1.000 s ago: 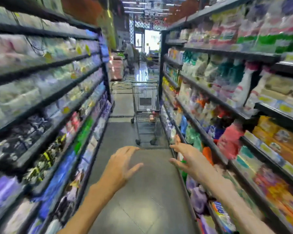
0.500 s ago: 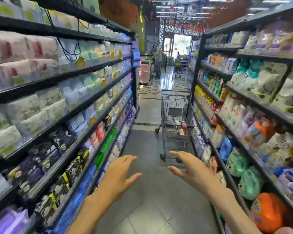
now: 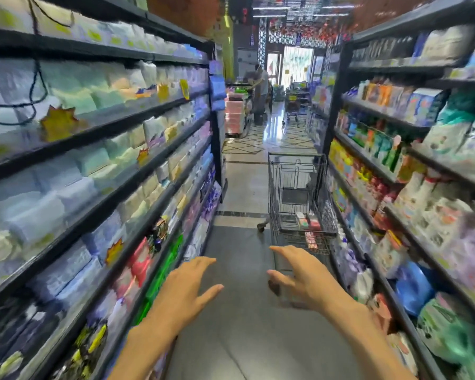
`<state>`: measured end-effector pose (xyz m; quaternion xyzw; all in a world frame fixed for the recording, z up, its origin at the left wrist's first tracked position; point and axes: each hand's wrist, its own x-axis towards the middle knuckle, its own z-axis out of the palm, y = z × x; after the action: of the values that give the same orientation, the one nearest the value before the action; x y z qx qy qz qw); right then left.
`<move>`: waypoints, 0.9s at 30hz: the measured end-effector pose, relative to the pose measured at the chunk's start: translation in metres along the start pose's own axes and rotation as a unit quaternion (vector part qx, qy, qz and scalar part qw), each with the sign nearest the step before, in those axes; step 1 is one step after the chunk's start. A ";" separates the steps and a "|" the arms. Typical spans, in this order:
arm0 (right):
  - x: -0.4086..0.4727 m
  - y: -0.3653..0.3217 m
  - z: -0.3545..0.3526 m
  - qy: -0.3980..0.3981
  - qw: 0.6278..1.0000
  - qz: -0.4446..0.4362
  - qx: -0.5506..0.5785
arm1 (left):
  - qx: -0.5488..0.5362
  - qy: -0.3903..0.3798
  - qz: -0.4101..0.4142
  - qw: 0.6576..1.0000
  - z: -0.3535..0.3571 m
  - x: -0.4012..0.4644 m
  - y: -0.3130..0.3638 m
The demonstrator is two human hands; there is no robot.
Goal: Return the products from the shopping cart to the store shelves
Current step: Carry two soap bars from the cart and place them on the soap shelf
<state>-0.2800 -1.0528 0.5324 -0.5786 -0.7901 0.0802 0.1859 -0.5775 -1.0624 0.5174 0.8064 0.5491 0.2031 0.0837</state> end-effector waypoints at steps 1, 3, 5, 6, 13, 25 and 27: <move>0.022 0.010 0.001 -0.003 1.000 0.004 0.000 | 0.001 0.002 0.005 1.000 0.003 0.023 -0.009; 0.066 0.030 0.004 -0.002 1.000 0.015 -0.002 | 0.006 0.003 0.011 1.000 0.010 0.073 -0.028; 0.111 0.050 0.007 0.007 0.999 0.031 -0.010 | 0.007 0.001 0.022 1.000 0.019 0.125 -0.046; 0.134 0.059 0.009 0.008 0.999 0.037 -0.016 | 0.007 -0.001 0.029 1.000 0.024 0.152 -0.054; 0.292 0.128 0.014 0.020 0.995 0.095 -0.019 | -0.010 -0.045 0.087 0.995 0.050 0.355 -0.107; 0.465 0.283 -0.004 0.070 0.967 0.245 -0.015 | -0.019 -0.142 0.234 0.962 0.140 0.670 -0.099; 0.486 0.320 -0.007 0.071 0.963 0.261 -0.018 | -0.020 -0.152 0.255 0.955 0.160 0.717 -0.086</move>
<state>-0.1215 -0.4927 0.5275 -0.7719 -0.5979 0.0704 0.2042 -0.3583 -0.3557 0.5112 0.9392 0.3013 0.1034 0.1279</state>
